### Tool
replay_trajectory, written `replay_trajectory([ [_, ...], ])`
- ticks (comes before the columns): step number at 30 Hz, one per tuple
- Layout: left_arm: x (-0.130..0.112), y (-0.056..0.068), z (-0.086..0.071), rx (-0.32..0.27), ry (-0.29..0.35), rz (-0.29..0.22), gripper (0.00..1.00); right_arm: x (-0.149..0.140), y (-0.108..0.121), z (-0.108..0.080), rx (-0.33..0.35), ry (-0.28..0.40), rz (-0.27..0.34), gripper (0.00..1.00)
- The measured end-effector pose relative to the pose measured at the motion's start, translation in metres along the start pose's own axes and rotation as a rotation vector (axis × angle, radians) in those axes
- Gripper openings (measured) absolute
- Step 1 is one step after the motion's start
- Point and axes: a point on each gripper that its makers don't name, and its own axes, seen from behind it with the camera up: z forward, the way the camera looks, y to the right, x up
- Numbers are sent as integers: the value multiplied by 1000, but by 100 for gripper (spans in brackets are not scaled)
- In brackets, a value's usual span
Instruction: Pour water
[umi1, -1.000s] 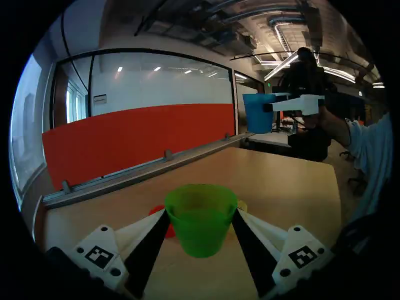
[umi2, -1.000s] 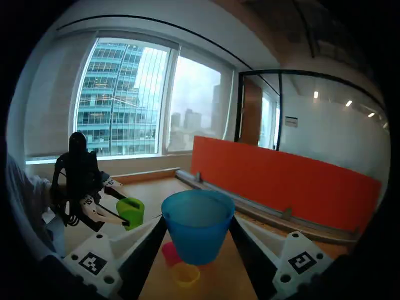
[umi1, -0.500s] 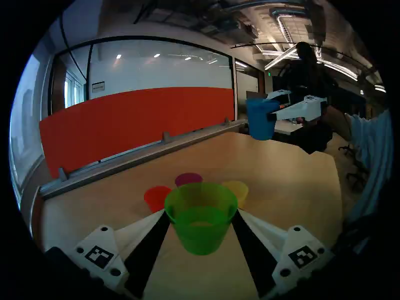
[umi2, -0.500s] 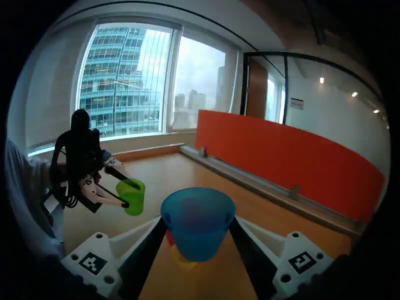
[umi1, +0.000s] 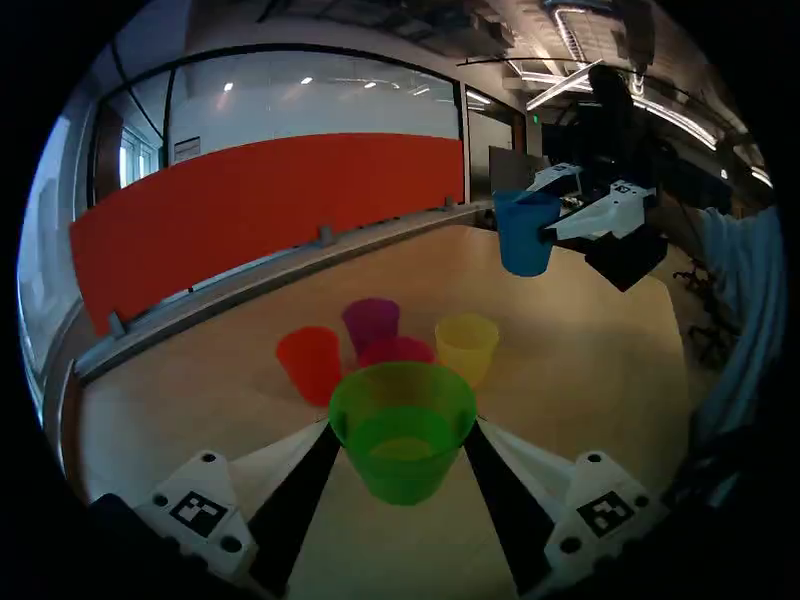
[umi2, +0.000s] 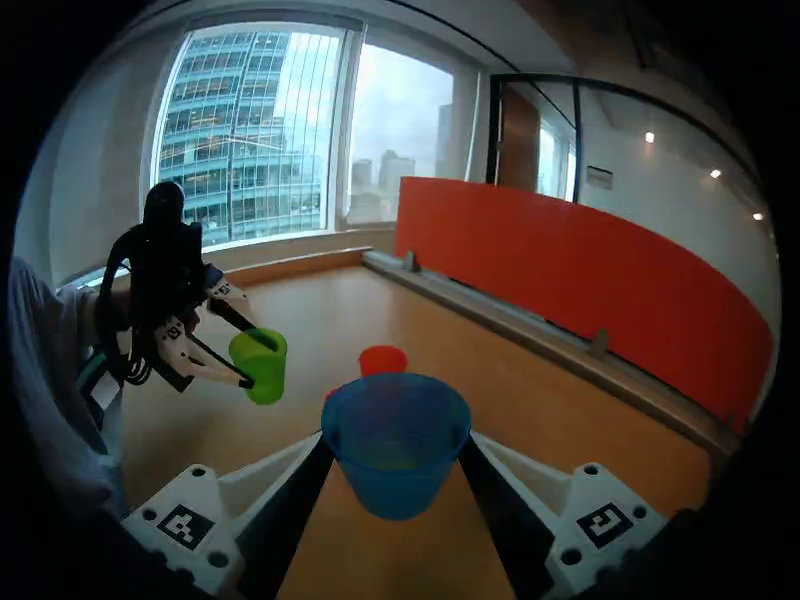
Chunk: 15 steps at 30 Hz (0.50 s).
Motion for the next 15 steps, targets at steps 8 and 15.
replay_trajectory([
  [8, -21, 1, 7, -12, -71, 4, 85, -30, -2, 11, 18, -62, 4, 90],
  [15, -33, 0, 10, -18, -117, 10, 85, -52, -2, 16, 20, -107, 7, 90],
])
